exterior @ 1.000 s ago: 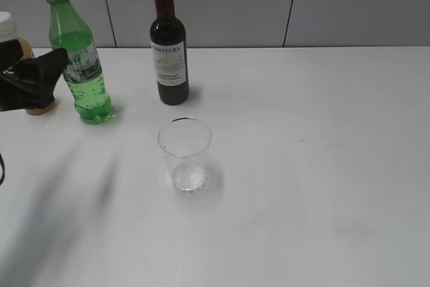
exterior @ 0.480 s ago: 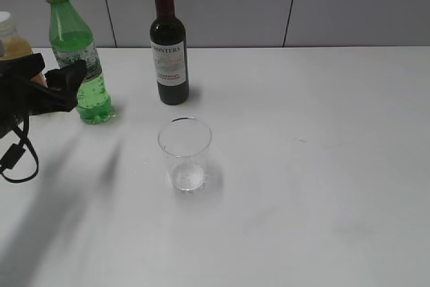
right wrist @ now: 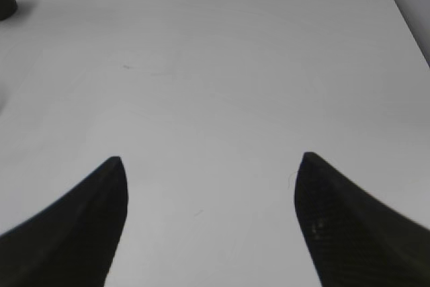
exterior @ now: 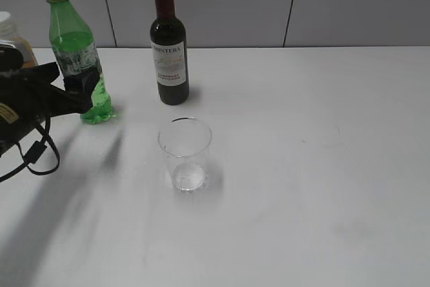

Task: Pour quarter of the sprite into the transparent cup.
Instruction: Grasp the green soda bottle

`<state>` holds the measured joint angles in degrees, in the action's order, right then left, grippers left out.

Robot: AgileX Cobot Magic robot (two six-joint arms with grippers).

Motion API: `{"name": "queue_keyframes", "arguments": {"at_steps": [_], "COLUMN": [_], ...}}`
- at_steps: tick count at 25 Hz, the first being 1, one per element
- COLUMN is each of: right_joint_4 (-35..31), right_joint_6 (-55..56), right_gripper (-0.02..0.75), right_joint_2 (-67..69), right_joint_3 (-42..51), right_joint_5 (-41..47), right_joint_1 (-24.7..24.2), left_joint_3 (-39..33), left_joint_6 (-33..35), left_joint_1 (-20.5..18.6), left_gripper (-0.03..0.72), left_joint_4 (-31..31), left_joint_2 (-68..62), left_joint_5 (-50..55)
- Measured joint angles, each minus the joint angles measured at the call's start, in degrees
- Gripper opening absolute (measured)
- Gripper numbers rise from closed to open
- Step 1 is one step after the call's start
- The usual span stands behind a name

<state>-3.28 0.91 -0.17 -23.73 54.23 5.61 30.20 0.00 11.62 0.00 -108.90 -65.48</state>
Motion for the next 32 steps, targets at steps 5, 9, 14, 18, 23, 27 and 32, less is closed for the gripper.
{"name": "queue_keyframes", "arguments": {"at_steps": [5,9,14,18,23,27,32], "right_joint_4": [0.00,0.00,0.00,0.00,0.00,0.00,0.00], "right_joint_6": [0.00,0.00,0.00,0.00,0.00,0.00,0.00], "right_gripper": [0.594,0.594,0.594,0.594,0.594,0.594,0.594], "right_joint_2": [0.00,0.00,0.00,0.00,0.00,0.00,0.00], "right_joint_3": [0.00,0.00,0.00,0.00,0.00,0.00,0.00], "right_joint_5": [0.00,0.00,0.00,0.00,0.00,0.00,0.00], "right_joint_1": [0.00,0.00,0.00,0.00,0.00,0.00,0.00], "left_joint_3": [3.14,6.04,9.34,12.44,16.15,18.72,20.90], "left_joint_6": [0.00,0.00,0.00,0.00,0.00,0.00,0.00], "left_joint_1": [0.00,-0.17,-0.35,-0.58,-0.58,-0.58,-0.58], "left_gripper": [0.627,0.627,0.628,0.628,0.628,0.628,0.624], "left_joint_4": [-0.31,-0.84,-1.00,-1.12,-1.12,-1.16,-1.24], "left_joint_2": [-3.60,-6.03,-8.37,-10.35,-12.98,-14.38,-16.53], "left_joint_5": [-0.07,-0.17,-0.17,-0.06,0.32,0.78,1.34]}}
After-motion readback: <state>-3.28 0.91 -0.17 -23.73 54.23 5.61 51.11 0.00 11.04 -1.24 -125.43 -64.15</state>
